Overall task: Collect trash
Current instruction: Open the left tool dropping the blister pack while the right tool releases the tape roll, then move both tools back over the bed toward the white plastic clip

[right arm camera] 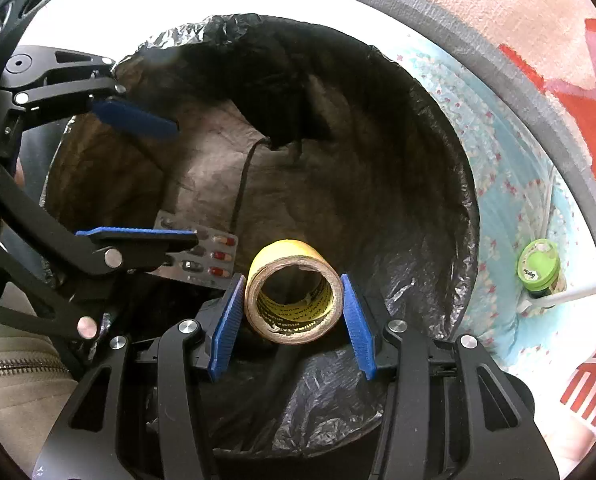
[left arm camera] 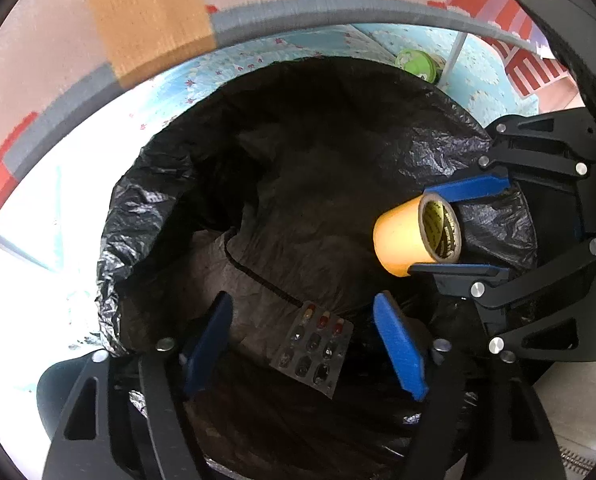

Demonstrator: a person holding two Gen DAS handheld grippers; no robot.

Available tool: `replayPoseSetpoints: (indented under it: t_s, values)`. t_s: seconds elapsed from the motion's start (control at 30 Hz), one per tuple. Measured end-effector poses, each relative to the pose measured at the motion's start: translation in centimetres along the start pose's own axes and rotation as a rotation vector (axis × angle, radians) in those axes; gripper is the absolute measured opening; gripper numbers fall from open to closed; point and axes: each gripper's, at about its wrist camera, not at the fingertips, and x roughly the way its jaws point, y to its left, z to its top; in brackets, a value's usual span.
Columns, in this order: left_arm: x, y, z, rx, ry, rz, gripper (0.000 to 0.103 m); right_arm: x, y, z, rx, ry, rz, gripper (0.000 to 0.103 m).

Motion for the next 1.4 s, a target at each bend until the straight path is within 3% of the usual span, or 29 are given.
replayPoseSetpoints:
  t_s: [0.4,0.87,1.4]
  values:
    - [-1.8,0.4,-0.1,-0.025,-0.041,-0.019,0.073,-1.3,0.6,-0.4,0.012,-0.03,0.015,0.048]
    - [-6.1,2.3,-0.4,-0.093,-0.126,-0.084,0.073,-5.6,0.5,-0.4,0.045,-0.121,0.002,0.048]
    - [-11.9,2.2,1.0,-0.045,-0.279,-0.098,0.073,-11.1,-1.2,-0.1,0.095,-0.267,0.016,0.048]
